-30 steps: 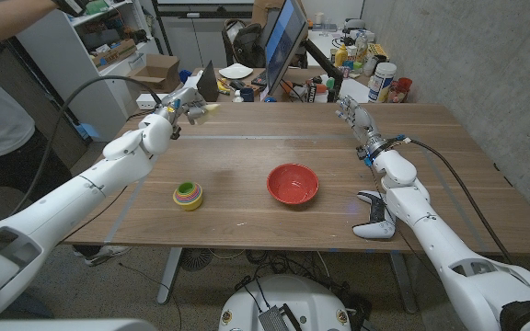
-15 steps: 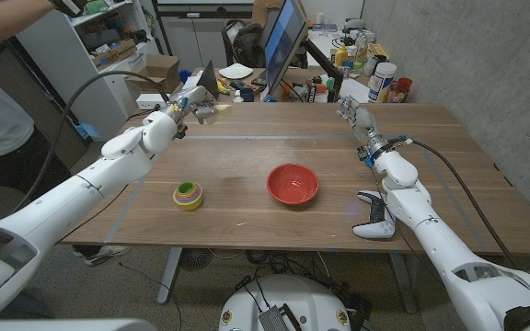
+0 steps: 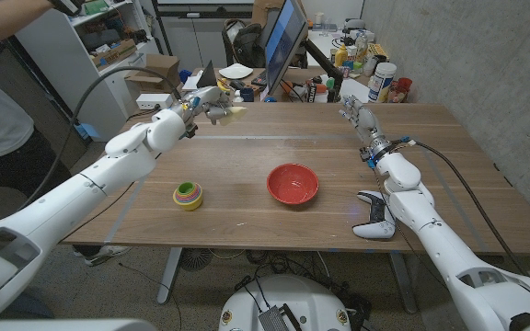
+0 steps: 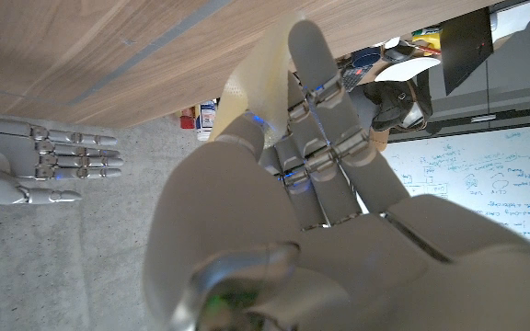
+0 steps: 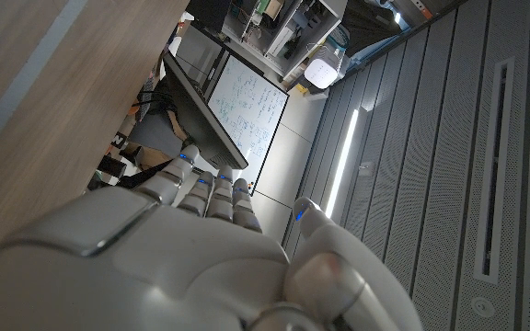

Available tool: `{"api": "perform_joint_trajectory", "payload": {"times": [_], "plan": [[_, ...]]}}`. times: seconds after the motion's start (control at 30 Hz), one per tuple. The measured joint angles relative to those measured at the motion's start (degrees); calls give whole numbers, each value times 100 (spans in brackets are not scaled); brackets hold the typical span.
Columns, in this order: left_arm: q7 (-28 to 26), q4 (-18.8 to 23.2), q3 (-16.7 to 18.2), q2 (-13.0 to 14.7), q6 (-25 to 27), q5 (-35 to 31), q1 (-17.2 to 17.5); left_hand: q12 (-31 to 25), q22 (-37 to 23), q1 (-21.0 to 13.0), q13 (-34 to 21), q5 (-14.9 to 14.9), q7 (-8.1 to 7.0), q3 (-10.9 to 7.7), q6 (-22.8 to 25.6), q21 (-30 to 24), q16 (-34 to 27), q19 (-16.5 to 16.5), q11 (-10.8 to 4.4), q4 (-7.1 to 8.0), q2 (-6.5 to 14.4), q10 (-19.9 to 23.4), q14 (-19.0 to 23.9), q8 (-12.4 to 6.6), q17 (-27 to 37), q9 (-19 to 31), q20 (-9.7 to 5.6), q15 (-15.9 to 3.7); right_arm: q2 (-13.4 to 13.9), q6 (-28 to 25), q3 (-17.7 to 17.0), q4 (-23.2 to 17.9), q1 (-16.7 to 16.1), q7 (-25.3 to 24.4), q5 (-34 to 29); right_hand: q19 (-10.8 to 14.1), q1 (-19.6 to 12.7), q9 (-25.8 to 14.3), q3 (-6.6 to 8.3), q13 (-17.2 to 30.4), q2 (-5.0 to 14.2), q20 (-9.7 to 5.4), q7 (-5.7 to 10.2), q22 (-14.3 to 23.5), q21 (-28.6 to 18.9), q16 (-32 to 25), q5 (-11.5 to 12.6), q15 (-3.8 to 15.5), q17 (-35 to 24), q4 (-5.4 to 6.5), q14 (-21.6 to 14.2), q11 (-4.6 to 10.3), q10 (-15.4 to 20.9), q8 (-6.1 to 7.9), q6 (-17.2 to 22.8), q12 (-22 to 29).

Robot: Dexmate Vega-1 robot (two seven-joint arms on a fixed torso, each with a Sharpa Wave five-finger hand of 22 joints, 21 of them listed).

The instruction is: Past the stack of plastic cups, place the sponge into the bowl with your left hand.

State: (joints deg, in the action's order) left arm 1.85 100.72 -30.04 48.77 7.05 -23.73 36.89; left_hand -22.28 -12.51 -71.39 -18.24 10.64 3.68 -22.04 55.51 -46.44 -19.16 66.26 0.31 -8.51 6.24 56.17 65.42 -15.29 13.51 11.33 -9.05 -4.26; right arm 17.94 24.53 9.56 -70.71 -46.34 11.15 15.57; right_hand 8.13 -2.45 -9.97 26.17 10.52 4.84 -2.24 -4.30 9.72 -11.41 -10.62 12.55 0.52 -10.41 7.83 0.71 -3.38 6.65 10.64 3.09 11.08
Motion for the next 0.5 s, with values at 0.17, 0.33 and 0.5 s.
{"api": "perform_joint_trajectory", "payload": {"times": [0.17, 0.33, 0.5], "plan": [[121, 43, -52, -56, -153, -60, -28, 1, 0, 0, 0, 0, -10, 0, 11, -43, 1, -18, 0, 0, 0, 0, 0, 7, 23, 0, 18, 0, 22, -3, 5, -50, -15, -32, 2, 0, 0, 0, 0, 0, 0, 0, 0, 0, 0, 0, 0, 0, 0, 0, 0, 0, 0, 0, 0, 0], [246, 49, -85, -100, -288, -98, -64, 17, 0, 2, 0, -1, -2, 0, 22, -43, 1, -18, 0, 0, 2, 0, 1, 28, 23, 0, 18, 0, 28, -8, 32, -67, -16, -45, 2, 0, 0, 0, 0, 0, 0, 0, 0, 0, 0, 0, 0, 0, 0, 0, 0, 0, 0, 0, -1, 0], [347, 54, -97, -148, -462, -139, -83, 22, -1, 13, -19, 0, -4, 0, 37, -83, 1, -18, 0, 0, 13, 0, 1, 32, 27, 0, 18, -1, 28, -17, 64, -73, 10, -66, -7, 0, 0, 0, 0, 0, 0, 0, 0, 0, 0, 0, 0, 0, 0, 0, 0, 0, 0, 0, -1, 0]]}}
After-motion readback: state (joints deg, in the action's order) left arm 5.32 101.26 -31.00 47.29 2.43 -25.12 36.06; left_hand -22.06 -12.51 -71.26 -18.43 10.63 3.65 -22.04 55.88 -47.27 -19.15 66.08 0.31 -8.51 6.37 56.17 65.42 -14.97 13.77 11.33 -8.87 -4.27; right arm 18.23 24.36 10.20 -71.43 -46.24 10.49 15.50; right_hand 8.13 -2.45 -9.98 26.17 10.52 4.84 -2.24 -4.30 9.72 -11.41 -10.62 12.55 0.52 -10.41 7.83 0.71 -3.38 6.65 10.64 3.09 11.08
